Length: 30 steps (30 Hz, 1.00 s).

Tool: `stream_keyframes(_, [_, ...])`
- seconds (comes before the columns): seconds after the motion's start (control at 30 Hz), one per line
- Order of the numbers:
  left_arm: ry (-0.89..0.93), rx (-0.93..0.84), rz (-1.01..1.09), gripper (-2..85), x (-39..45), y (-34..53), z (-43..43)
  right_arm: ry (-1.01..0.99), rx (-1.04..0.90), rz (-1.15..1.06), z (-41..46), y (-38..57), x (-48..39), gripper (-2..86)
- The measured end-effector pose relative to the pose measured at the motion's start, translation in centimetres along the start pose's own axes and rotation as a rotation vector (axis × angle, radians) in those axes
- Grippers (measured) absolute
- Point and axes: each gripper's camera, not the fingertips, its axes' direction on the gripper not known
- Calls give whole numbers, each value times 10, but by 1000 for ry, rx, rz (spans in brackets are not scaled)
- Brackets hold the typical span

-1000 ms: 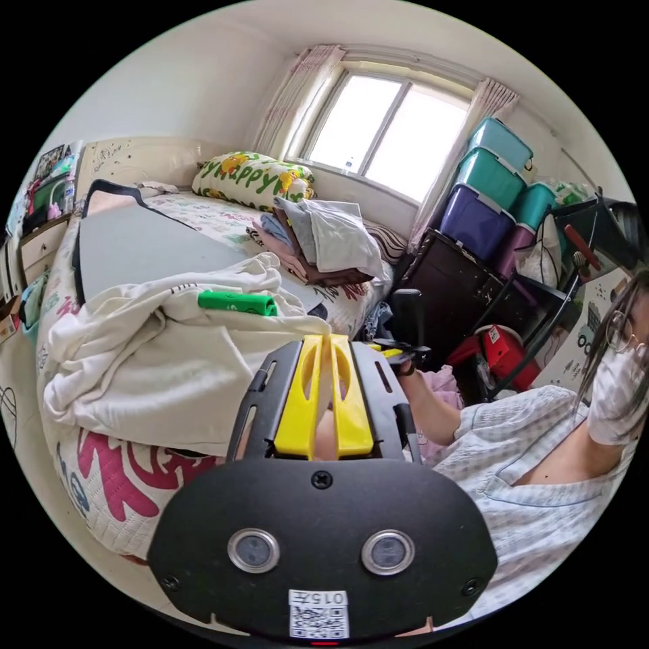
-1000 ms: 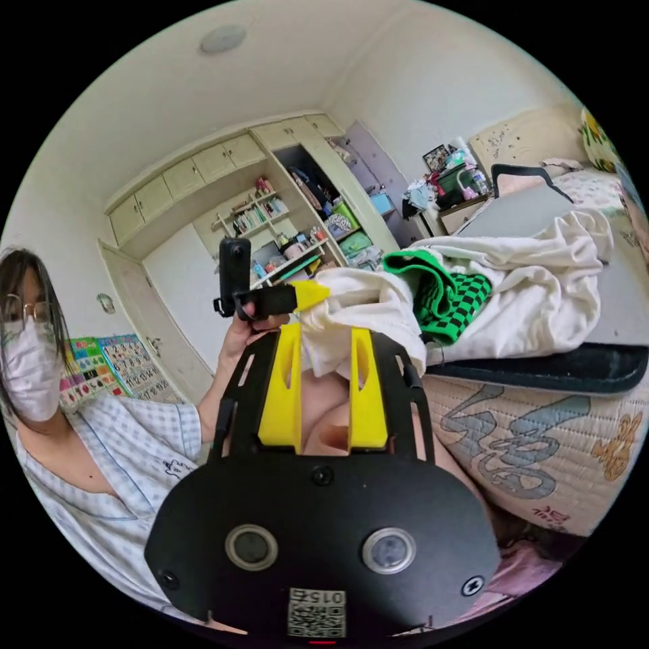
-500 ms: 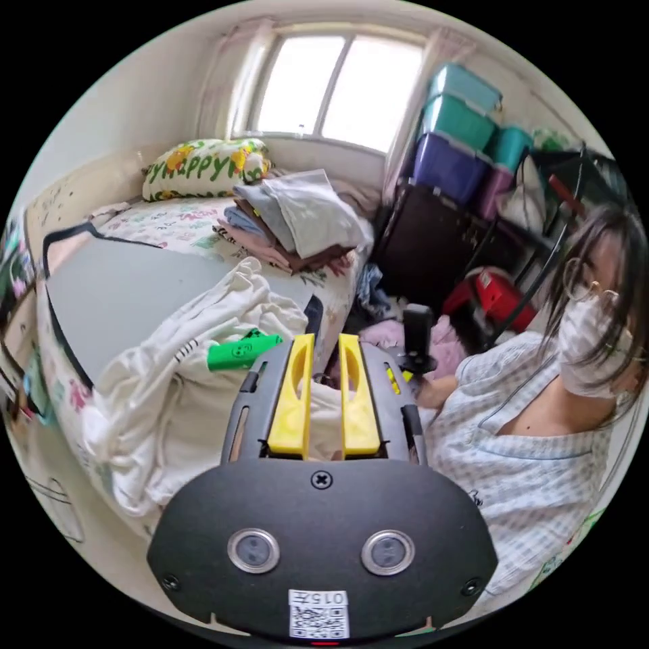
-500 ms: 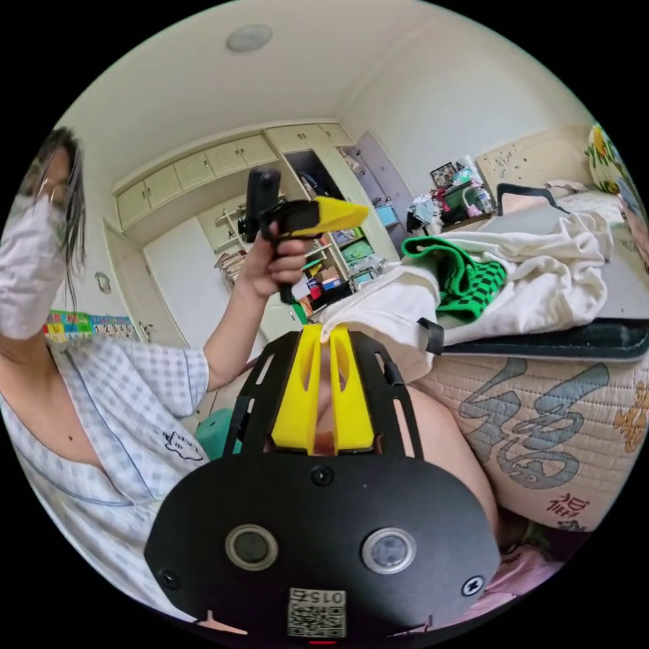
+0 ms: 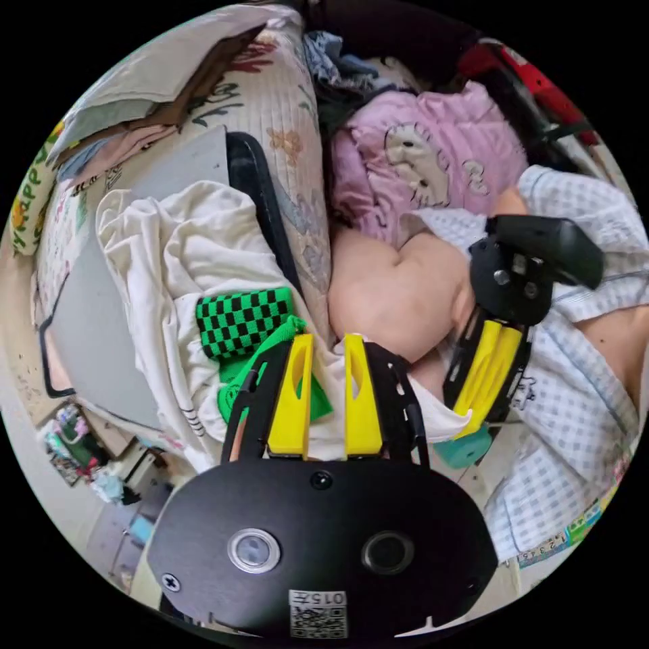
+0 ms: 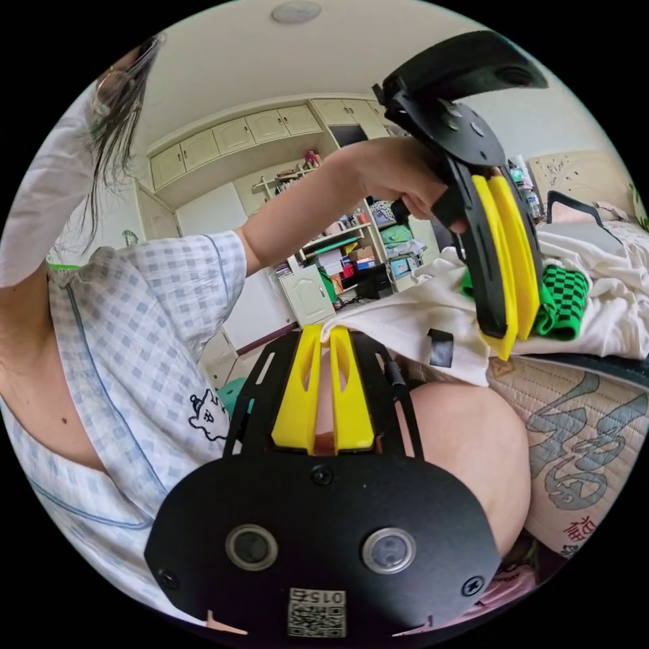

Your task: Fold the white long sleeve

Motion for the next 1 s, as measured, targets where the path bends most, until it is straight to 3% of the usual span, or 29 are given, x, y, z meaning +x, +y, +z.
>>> stream_keyframes(0.3, [-114,-255,54,24,16,-32,43,28,-8,6,2,12,-4,5])
stream_keyframes(0.43, [-109,-150,-25,7,5,-21,36,51,11,11,-6,14,-2,5])
stream_keyframes(0.57, [-296,198,-373,1,-48,58,-29,286,81,-41,-59,-3,3,4])
stream_keyframes(0.67, [-215,584,-673,-2,-88,167,-77,512,140,-113,-118,-46,11,4])
stream_keyframes(0.77, [-489,969,-937,-4,-47,278,-119,610,164,-132,-175,-117,17,4])
stream_keyframes(0.8, [-563,1125,-955,-4,-15,315,-125,630,176,-165,-189,-139,7,5])
stream_keyframes(0.87, [-542,1278,-913,-4,20,347,-115,670,141,-239,-192,-158,-13,5])
stream_keyframes(0.93, [-438,1320,-836,-4,31,349,-89,712,73,-300,-180,-157,-26,6])
stream_keyframes(1.0, [-312,1250,-748,-3,21,318,-41,564,46,-281,-162,-127,-22,6])
